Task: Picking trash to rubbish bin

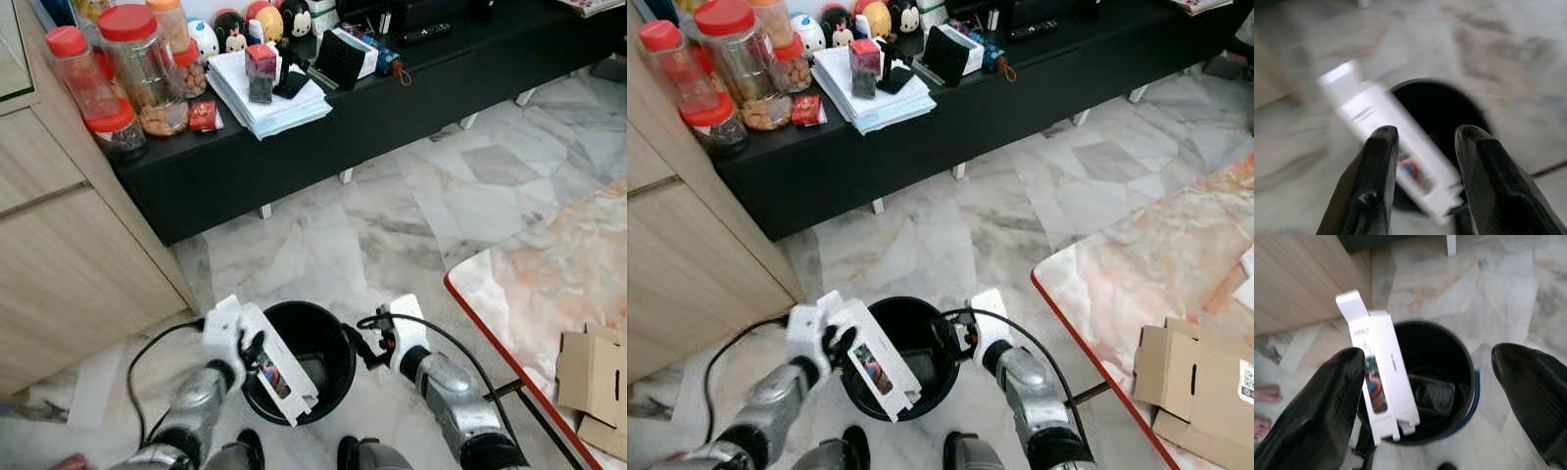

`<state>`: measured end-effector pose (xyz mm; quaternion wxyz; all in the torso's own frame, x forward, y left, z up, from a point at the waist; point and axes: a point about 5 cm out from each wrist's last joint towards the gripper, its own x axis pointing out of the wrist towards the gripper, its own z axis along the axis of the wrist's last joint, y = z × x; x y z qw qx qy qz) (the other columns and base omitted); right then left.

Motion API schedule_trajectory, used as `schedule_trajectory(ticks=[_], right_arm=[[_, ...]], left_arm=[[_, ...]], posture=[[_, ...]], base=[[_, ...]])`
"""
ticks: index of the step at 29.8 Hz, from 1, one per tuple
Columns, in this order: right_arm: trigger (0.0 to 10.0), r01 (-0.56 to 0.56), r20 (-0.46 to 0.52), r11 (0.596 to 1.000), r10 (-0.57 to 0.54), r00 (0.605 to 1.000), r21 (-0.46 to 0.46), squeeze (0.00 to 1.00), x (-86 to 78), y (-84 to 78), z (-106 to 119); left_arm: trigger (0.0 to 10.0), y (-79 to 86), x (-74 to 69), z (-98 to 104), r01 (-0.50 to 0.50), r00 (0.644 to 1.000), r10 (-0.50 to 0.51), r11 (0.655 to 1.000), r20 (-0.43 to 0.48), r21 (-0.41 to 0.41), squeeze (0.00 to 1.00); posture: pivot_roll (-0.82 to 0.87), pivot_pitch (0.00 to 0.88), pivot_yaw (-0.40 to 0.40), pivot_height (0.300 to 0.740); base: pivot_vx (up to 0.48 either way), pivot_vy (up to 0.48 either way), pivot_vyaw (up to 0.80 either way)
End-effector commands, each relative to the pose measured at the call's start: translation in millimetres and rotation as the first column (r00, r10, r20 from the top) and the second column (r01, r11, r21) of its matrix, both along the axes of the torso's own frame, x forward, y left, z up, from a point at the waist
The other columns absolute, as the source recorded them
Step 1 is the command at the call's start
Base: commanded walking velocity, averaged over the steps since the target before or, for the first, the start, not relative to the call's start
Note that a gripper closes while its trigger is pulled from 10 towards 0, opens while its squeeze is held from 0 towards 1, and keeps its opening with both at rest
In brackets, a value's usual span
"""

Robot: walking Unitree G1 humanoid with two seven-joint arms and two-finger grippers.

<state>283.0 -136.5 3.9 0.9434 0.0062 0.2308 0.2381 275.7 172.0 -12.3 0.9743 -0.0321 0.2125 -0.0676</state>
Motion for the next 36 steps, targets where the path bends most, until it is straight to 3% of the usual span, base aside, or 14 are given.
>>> schedule_trajectory(ticks=[1, 4, 6, 8, 12, 25, 36], right_arm=[[10.0, 0.001, -0.069, 0.999, -0.004, 0.998, -0.052, 0.00, -14.1, -5.0, -17.8], [10.0, -0.007, -0.120, 0.995, -0.005, 0.993, -0.104, 0.00, -23.4, -9.6, -29.5], [10.0, 0.023, -0.167, 0.985, -0.052, 0.985, -0.172, 0.00, -33.0, -21.4, -40.6], [10.0, 0.035, -0.176, 0.985, -0.065, 0.982, -0.168, 0.00, -34.0, -22.8, -41.9], [10.0, 0.073, -0.227, 0.965, -0.132, 0.965, -0.251, 0.00, -46.1, -35.4, -53.6], [10.0, 0.115, -0.285, 0.954, -0.196, 0.938, -0.278, 0.00, -63.6, -44.4, -65.9], [10.0, 0.149, -0.306, 0.952, -0.231, 0.924, -0.267, 0.00, -70.6, -44.8, -70.4]], left_arm=[[10.0, 12.6, -18.7, -15.3, -0.060, 0.996, 0.063, 0.997, -0.064, 0.051, 0.00], [10.0, 22.4, -30.2, -22.9, -0.099, 0.990, 0.107, 0.991, -0.095, 0.087, 0.00], [10.0, 32.8, -44.7, -31.9, -0.134, 0.979, 0.150, 0.983, -0.138, 0.123, 0.00], [10.0, 33.7, -46.3, -32.7, -0.138, 0.978, 0.155, 0.983, -0.140, 0.121, 0.00], [10.0, 34.9, -63.1, -44.3, -0.128, 0.965, 0.163, 0.977, -0.205, 0.172, 0.00], [10.0, 42.8, -84.7, -55.8, -0.189, 0.933, 0.248, 0.954, -0.260, 0.232, 0.00], [10.0, 45.6, -91.6, -59.6, -0.223, 0.913, 0.291, 0.943, -0.286, 0.246, 0.00]], posture=[[-0.11, 0.173, -0.014, 0.740], [-0.10, 0.160, -0.013, 0.740], [-0.09, 0.143, -0.014, 0.740], [-0.09, 0.143, -0.014, 0.740], [-0.08, 0.109, -0.014, 0.740], [-0.07, 0.077, -0.028, 0.740], [-0.07, 0.059, -0.028, 0.740]], base=[[0.000, 0.000, 0.00], [0.000, 0.000, 0.00], [0.000, 0.000, 0.00], [0.000, 0.000, 0.00], [0.000, 0.000, 0.00], [0.000, 0.000, 0.00], [0.000, 0.000, 0.00]])
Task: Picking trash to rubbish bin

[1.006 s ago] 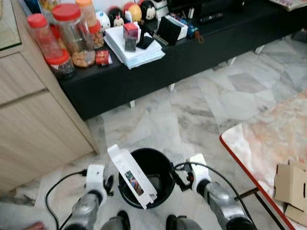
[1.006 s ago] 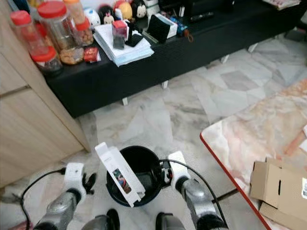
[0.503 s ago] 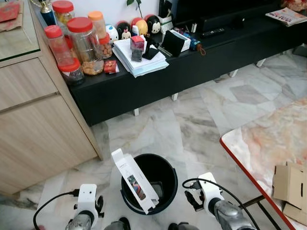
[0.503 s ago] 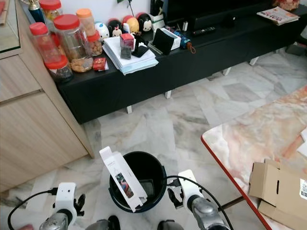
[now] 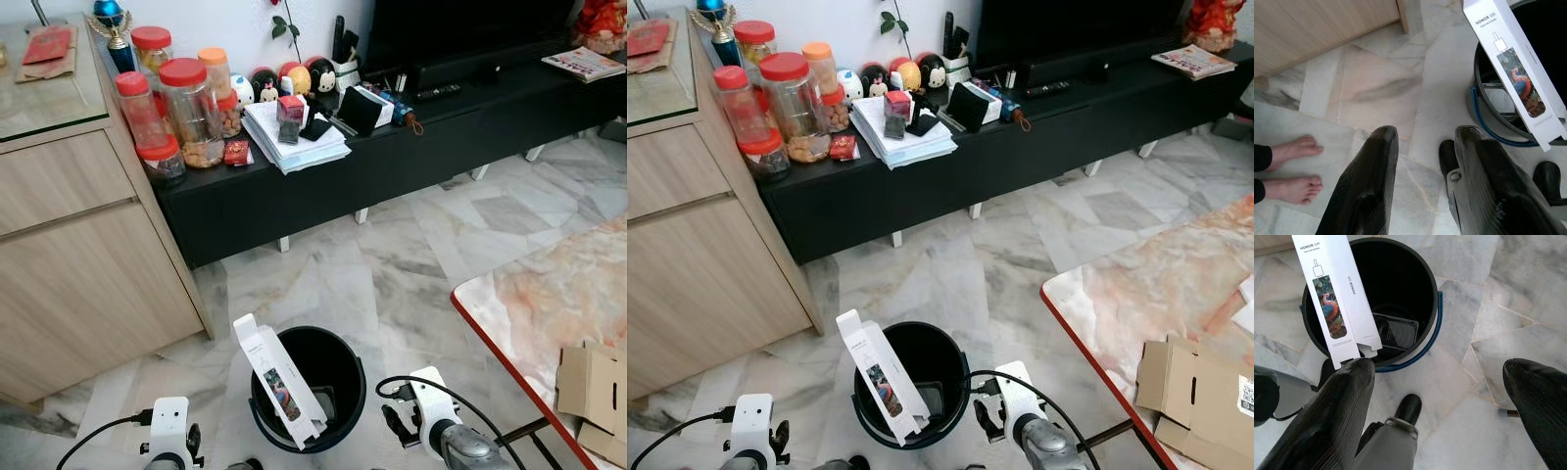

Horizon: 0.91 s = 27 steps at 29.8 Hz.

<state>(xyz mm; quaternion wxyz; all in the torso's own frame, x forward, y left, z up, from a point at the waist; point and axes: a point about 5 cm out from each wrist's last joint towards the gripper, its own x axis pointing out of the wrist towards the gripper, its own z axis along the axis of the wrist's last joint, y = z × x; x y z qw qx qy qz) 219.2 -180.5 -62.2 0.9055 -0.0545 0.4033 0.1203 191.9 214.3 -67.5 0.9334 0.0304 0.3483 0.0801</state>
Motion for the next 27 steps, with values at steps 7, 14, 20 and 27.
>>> schedule_trajectory(ticks=[7, 14, 20, 27], right_arm=[[10.0, 0.048, -0.032, 0.999, -0.048, 0.998, 0.020, 0.00, -10.9, -1.1, -6.6], [10.0, 0.062, -0.029, 0.997, -0.061, 0.998, 0.034, 0.00, -10.6, 0.2, -6.5], [10.0, 0.063, -0.029, 0.997, -0.061, 0.998, 0.041, 0.00, -10.3, 2.9, -6.7], [10.0, 0.063, -0.033, 0.997, -0.062, 0.998, 0.044, 0.00, -11.1, 2.6, -7.1]], left_arm=[[10.0, 6.0, -12.8, -6.4, -0.054, 0.997, 0.054, 0.999, -0.050, 0.006, 0.00], [10.0, 4.8, -13.2, -7.1, -0.046, 0.997, 0.047, 0.999, -0.060, 0.017, 0.00], [10.0, 5.1, -12.6, -6.8, -0.048, 0.997, 0.049, 0.999, -0.059, 0.017, 0.00], [10.0, 5.4, -12.9, -6.7, -0.051, 0.997, 0.052, 0.999, -0.055, 0.013, 0.00]], posture=[[-0.07, 0.065, -0.028, 0.740], [-0.07, 0.073, -0.026, 0.740], [-0.07, 0.078, -0.024, 0.740], [-0.08, 0.080, -0.027, 0.740]], base=[[0.000, 0.000, 0.00], [0.000, 0.000, 0.00], [0.000, 0.000, 0.00], [0.000, 0.000, 0.00]])
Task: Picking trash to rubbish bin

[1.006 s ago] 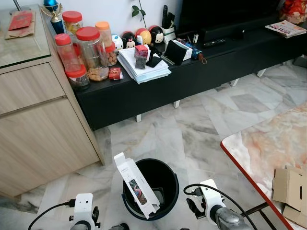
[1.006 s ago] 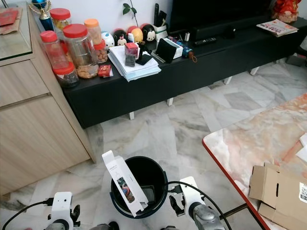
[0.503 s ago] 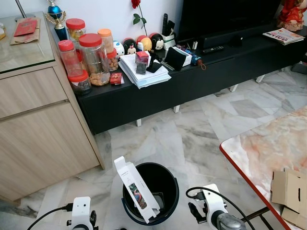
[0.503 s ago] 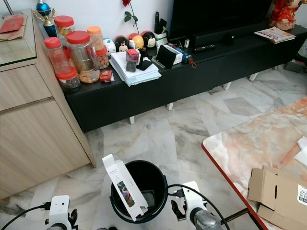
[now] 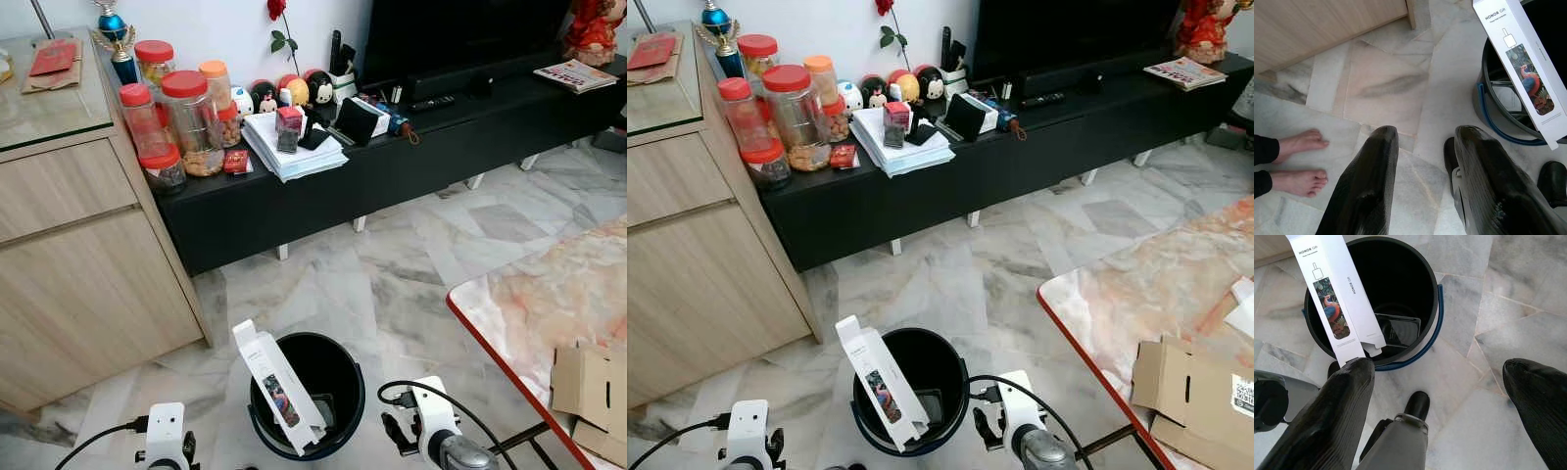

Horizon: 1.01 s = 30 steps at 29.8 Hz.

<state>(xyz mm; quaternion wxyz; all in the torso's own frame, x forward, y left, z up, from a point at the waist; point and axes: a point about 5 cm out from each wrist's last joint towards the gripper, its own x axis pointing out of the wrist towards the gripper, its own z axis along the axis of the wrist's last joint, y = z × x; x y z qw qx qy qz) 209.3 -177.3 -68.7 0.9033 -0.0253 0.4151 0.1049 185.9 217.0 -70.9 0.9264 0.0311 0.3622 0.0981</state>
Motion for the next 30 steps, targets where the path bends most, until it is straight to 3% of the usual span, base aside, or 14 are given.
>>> schedule_trajectory(ticks=[1, 30], right_arm=[[10.0, 0.012, -0.004, 1.000, -0.012, 1.000, 0.005, 0.00, -1.4, -1.4, -0.7], [10.0, 0.019, -0.007, 1.000, -0.019, 1.000, 0.002, 0.00, -1.5, -2.2, -0.9]], left_arm=[[10.0, 2.9, -8.3, -4.1, -0.015, 0.999, 0.015, 1.000, -0.032, 0.001, 0.00], [10.0, 3.2, -7.8, -3.5, -0.019, 1.000, 0.019, 1.000, -0.024, 0.002, 0.00]], posture=[[-0.08, 0.082, -0.028, 0.740], [-0.07, 0.077, -0.032, 0.740]], base=[[0.000, 0.000, 0.00], [0.000, 0.000, 0.00]])
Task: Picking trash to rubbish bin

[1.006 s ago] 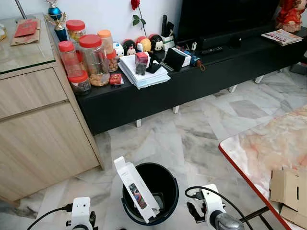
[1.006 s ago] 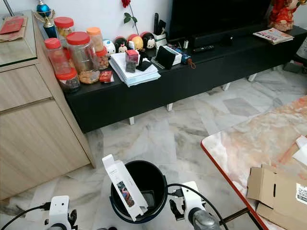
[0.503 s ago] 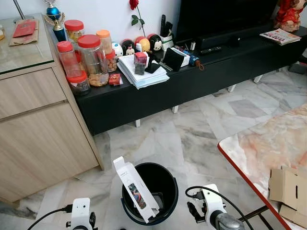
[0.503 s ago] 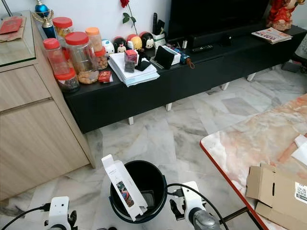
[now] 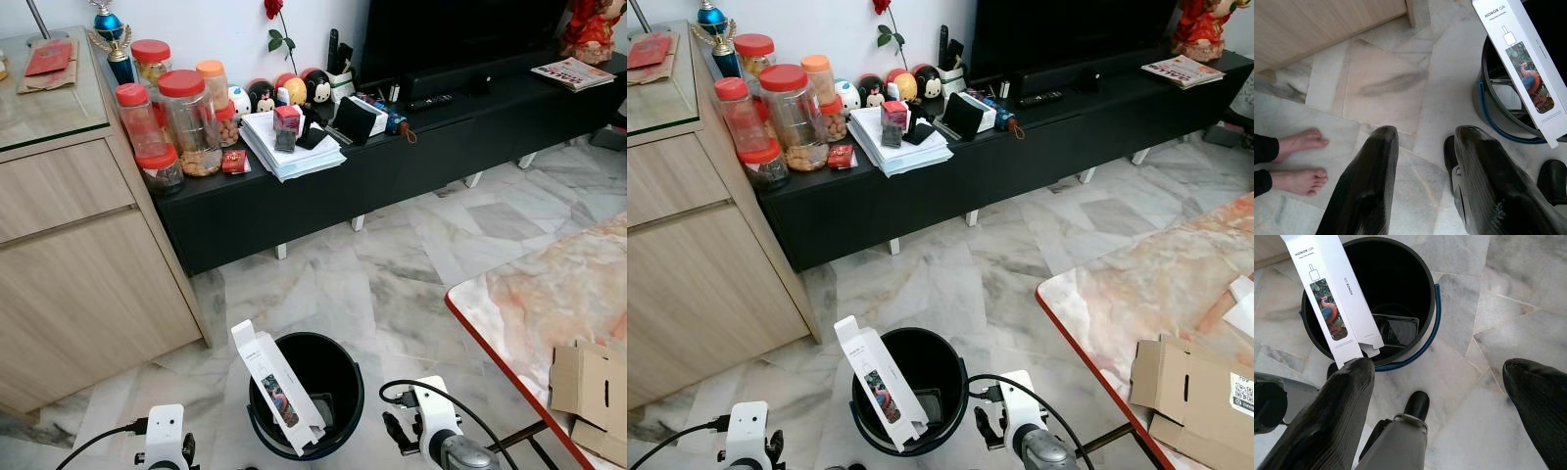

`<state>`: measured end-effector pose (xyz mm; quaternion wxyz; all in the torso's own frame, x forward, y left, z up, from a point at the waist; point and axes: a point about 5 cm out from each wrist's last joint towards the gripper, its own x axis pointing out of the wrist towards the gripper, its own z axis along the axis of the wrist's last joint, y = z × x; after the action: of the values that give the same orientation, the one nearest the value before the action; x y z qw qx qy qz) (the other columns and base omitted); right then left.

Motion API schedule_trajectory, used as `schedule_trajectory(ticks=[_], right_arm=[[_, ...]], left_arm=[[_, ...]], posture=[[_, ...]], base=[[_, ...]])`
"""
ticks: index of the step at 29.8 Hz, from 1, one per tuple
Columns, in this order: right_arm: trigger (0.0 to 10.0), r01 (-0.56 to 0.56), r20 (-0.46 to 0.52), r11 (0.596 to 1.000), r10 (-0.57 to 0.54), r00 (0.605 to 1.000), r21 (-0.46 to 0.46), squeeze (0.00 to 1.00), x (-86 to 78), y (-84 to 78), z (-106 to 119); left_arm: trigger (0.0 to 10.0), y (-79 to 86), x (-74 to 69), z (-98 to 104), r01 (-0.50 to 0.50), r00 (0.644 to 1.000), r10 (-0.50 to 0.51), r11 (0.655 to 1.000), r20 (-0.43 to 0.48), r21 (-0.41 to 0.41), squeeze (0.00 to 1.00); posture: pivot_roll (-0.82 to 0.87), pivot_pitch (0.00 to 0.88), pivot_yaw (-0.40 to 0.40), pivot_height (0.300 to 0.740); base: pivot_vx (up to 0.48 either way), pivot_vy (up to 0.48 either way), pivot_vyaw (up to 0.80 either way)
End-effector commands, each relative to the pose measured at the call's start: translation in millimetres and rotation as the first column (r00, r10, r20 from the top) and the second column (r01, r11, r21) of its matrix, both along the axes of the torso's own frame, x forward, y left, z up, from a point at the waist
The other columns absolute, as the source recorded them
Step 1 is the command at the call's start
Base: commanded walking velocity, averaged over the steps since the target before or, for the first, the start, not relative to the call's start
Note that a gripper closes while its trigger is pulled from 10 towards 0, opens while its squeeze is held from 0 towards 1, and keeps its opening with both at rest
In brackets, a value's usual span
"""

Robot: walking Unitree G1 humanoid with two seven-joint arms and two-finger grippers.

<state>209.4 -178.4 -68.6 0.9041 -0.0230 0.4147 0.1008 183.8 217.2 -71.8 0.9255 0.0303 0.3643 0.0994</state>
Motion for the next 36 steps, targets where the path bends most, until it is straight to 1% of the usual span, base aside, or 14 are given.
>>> schedule_trajectory(ticks=[1, 4, 19, 36], right_arm=[[10.0, 0.010, -0.008, 1.000, -0.010, 1.000, 0.001, 0.00, -1.7, -1.1, -1.0], [10.0, 0.008, -0.008, 1.000, -0.008, 1.000, 0.001, 0.00, -1.3, -0.8, -0.8], [10.0, 0.004, -0.002, 1.000, -0.004, 1.000, 0.004, 0.00, 1.6, 1.2, 0.6], [10.0, 0.007, -0.004, 1.000, -0.007, 1.000, 0.001, 0.00, 1.1, 0.4, 0.3]], left_arm=[[10.0, 3.0, -5.8, -2.5, -0.016, 1.000, 0.016, 1.000, -0.020, 0.003, 0.00], [10.0, 3.1, -4.9, -2.1, -0.015, 1.000, 0.016, 1.000, -0.017, 0.003, 0.00], [10.0, 7.1, -0.3, 0.6, -0.022, 1.000, 0.022, 1.000, -0.011, 0.008, 0.00], [10.0, 5.6, 2.4, 1.6, -0.016, 1.000, 0.016, 1.000, -0.005, 0.006, 0.00]], posture=[[-0.07, 0.077, -0.032, 0.740], [-0.07, 0.074, -0.032, 0.740], [-0.07, 0.048, -0.029, 0.740], [-0.07, 0.040, -0.028, 0.740]], base=[[0.000, 0.000, 0.00], [0.000, 0.000, 0.00], [-0.284, 0.000, 0.00], [-0.273, 0.000, 0.00]])
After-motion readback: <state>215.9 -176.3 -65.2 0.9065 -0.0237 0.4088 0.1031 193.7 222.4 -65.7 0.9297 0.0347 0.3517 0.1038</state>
